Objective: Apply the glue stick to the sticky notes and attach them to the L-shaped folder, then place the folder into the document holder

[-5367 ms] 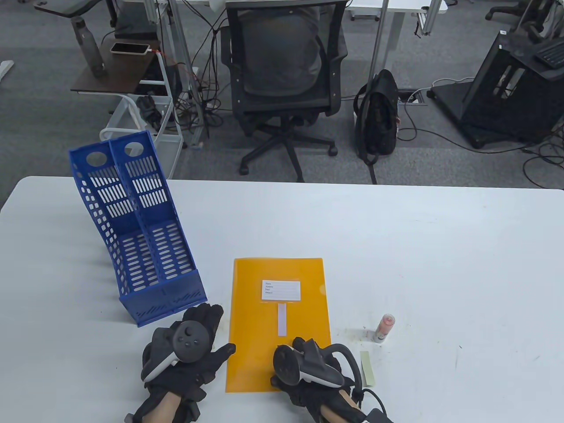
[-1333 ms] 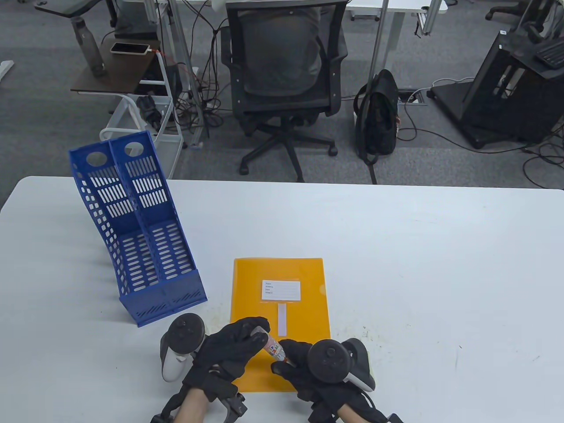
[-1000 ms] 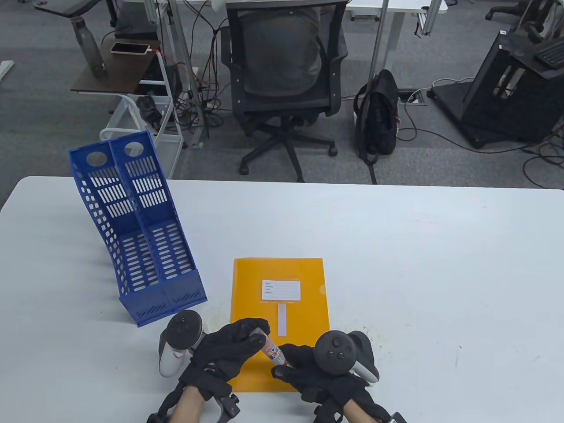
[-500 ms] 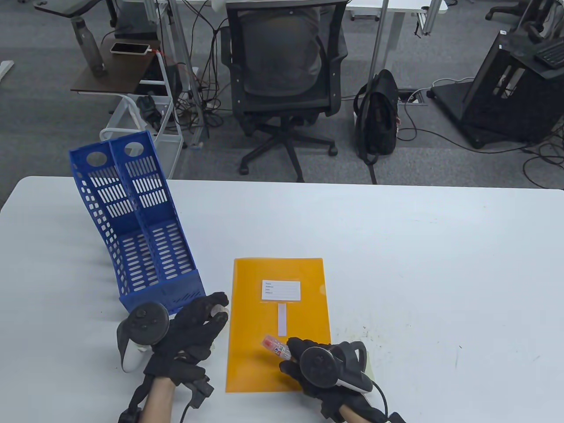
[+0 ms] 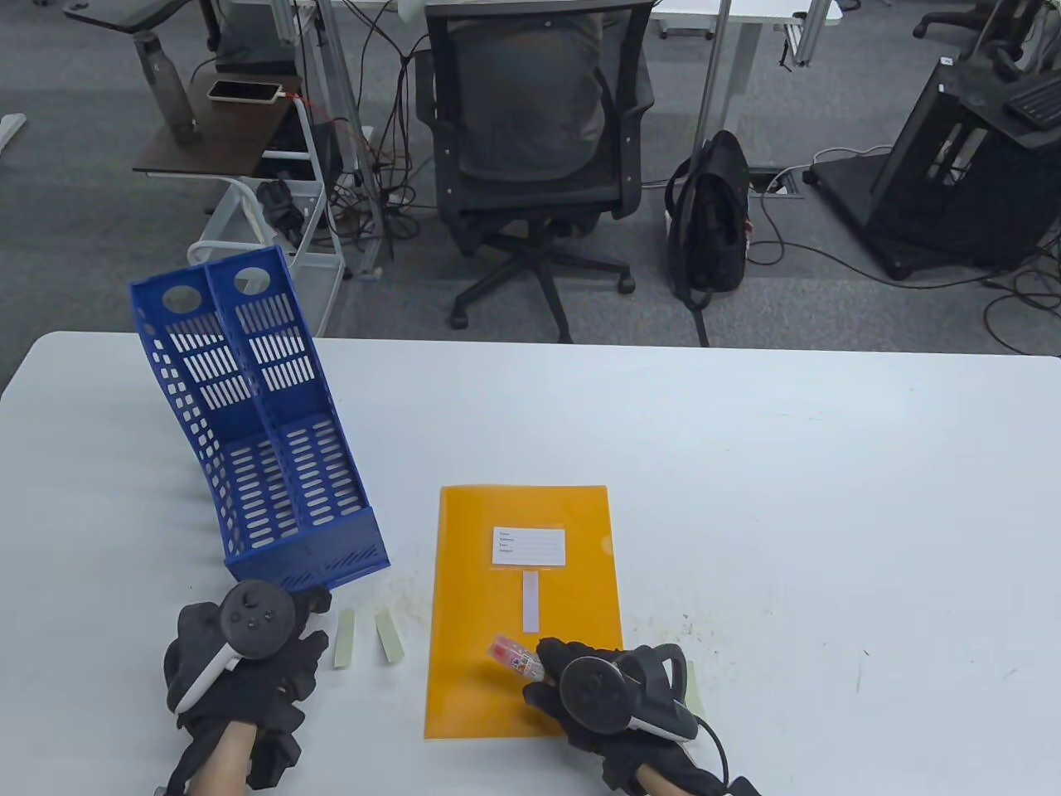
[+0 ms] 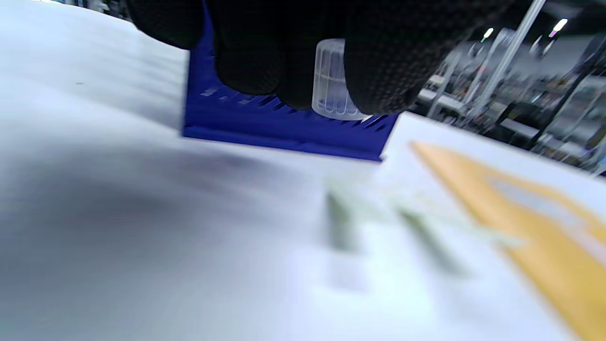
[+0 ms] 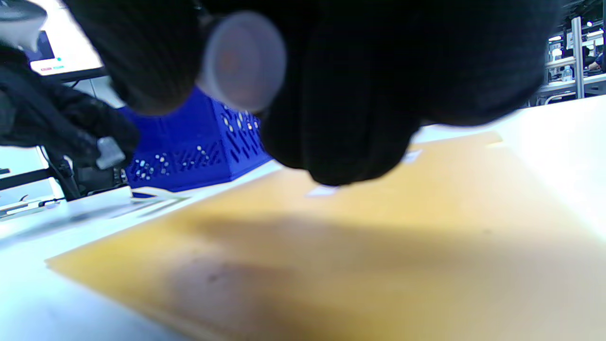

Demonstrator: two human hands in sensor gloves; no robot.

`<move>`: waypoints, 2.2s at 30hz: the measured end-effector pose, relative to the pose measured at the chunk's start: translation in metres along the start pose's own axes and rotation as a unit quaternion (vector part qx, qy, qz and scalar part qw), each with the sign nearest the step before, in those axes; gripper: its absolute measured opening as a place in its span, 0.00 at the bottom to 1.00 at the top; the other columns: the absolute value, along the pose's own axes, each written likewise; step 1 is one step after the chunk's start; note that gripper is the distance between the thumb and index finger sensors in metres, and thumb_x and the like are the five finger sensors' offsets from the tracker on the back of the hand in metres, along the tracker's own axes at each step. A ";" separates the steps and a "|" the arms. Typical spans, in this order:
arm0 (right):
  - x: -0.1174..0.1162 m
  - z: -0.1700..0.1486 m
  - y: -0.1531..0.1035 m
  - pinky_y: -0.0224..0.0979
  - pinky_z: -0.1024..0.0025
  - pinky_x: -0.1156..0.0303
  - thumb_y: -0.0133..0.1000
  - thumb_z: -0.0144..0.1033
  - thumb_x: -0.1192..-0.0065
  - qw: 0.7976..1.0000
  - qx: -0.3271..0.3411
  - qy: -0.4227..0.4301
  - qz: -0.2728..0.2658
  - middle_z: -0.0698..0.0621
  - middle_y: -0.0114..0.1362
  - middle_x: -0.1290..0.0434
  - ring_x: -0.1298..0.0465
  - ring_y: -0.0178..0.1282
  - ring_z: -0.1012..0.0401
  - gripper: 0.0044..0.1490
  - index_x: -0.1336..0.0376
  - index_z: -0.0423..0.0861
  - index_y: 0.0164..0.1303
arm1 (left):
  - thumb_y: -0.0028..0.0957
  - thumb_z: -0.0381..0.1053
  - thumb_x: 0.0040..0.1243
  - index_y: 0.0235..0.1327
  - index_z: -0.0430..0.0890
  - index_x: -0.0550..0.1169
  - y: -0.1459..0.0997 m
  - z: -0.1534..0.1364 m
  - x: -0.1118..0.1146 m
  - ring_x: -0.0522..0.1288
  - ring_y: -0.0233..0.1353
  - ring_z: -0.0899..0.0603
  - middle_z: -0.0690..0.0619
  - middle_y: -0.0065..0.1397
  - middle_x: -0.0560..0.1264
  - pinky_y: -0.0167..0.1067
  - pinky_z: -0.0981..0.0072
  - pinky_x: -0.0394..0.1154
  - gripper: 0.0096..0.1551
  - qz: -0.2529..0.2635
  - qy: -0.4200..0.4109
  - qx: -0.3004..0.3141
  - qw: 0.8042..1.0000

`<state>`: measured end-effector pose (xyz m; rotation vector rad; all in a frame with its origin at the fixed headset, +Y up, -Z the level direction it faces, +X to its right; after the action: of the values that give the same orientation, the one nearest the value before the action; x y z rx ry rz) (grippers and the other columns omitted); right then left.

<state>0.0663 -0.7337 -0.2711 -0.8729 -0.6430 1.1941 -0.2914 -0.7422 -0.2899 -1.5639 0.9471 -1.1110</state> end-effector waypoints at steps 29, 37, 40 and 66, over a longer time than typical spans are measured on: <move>-0.001 0.002 0.000 0.42 0.55 0.19 0.50 0.53 0.33 1.000 0.000 -0.009 0.011 0.40 0.52 0.17 0.15 0.38 0.52 0.41 0.29 0.33 0.61 | 0.50 0.53 0.69 0.72 0.56 0.72 0.007 -0.008 0.031 0.71 0.74 0.40 0.49 0.76 0.72 0.72 0.35 0.63 0.34 -0.032 0.094 -0.054 0.994; -0.001 0.002 0.000 0.42 0.54 0.19 0.50 0.53 0.33 1.000 -0.001 -0.008 0.009 0.40 0.52 0.17 0.15 0.38 0.52 0.41 0.29 0.33 0.61 | 0.50 0.55 0.69 0.75 0.52 0.70 0.000 -0.005 0.018 0.70 0.75 0.39 0.47 0.79 0.71 0.72 0.34 0.62 0.38 -0.029 0.089 -0.063 0.994; 0.000 0.002 0.000 0.42 0.55 0.19 0.50 0.53 0.33 1.000 -0.002 -0.008 0.006 0.40 0.52 0.17 0.15 0.38 0.52 0.41 0.29 0.33 0.61 | 0.51 0.56 0.68 0.75 0.52 0.70 -0.007 0.009 0.004 0.70 0.76 0.38 0.47 0.79 0.70 0.72 0.34 0.62 0.37 -0.007 0.097 -0.052 0.994; 0.006 -0.002 -0.002 0.45 0.53 0.20 0.50 0.45 0.31 0.999 -0.014 -0.003 -0.035 0.39 0.61 0.22 0.16 0.41 0.52 0.42 0.36 0.34 0.68 | 0.47 0.71 0.65 0.68 0.47 0.73 0.002 0.161 0.038 0.80 0.61 0.42 0.51 0.58 0.82 0.66 0.39 0.70 0.42 -0.090 -0.225 0.230 0.942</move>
<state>0.0704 -0.7288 -0.2710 -0.8642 -0.6923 1.1284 -0.1267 -0.7360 -0.3033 -1.4356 0.2161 -0.9504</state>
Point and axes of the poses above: the tracker on the back of each hand, its own z axis roughly to the thumb side, its own y axis roughly from the wrist to the fingertips, x = y × z, the point moved 2 cm from there along y, roughly from the wrist to the fingertips
